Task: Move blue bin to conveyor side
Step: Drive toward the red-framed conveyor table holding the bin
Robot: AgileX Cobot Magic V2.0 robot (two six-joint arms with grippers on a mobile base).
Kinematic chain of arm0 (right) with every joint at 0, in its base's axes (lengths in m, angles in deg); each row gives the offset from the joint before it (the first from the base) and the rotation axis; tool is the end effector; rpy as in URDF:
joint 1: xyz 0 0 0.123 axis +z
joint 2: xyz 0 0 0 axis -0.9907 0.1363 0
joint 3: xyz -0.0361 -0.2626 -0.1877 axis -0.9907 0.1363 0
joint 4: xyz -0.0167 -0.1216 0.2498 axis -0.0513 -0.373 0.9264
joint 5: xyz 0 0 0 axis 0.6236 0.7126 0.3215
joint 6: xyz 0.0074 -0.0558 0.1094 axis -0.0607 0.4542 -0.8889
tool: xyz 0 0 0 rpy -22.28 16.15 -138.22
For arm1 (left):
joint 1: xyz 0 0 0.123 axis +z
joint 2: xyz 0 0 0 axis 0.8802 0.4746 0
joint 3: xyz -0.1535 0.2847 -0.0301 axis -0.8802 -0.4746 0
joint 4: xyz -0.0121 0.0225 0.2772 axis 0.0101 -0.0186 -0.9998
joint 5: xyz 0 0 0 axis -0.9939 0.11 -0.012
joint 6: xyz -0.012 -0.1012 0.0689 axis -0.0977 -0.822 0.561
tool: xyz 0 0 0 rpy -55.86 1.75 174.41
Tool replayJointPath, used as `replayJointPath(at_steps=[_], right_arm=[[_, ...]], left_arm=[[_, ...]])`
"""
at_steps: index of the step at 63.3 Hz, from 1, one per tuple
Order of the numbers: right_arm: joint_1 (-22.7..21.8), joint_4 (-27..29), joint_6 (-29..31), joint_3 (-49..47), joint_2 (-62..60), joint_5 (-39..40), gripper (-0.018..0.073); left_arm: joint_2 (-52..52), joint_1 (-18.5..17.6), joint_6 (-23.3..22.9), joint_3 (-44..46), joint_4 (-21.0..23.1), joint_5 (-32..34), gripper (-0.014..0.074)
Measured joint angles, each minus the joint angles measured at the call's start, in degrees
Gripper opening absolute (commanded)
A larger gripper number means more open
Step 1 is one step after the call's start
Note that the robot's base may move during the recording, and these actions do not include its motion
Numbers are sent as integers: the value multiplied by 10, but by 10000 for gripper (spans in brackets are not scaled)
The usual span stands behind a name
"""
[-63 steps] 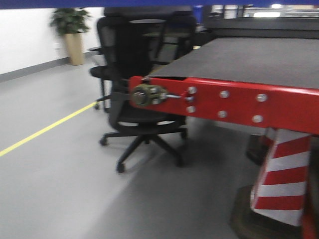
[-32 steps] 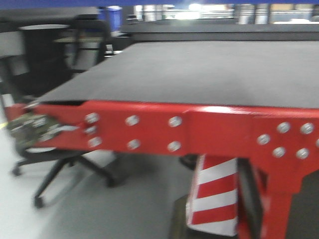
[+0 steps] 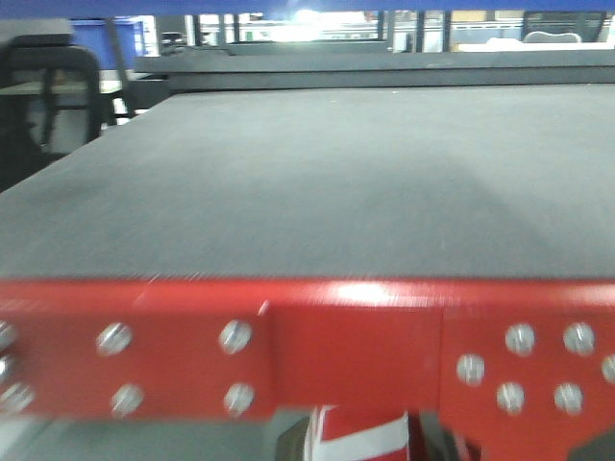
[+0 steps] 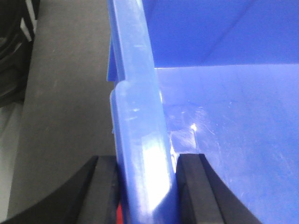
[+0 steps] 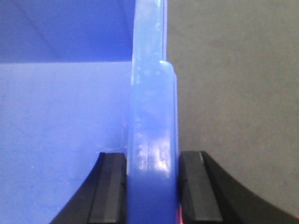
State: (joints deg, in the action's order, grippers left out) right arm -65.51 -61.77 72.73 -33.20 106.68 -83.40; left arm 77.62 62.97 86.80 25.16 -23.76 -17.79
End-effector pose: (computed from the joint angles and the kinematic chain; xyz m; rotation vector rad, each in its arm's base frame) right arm 0.1931 0.0509 0.5463 -0.1131 2.2111 0.1930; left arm 0.2042 -0.0177 0.5510 -0.0140 2.1905 -0.2354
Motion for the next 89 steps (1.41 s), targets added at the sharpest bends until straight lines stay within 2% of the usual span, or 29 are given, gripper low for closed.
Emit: replayJointPath(at_steps=[89], right_arm=[[0,0,0,0,0,0,-79]], left_arm=[[6,0,2,0,0,0,-20]])
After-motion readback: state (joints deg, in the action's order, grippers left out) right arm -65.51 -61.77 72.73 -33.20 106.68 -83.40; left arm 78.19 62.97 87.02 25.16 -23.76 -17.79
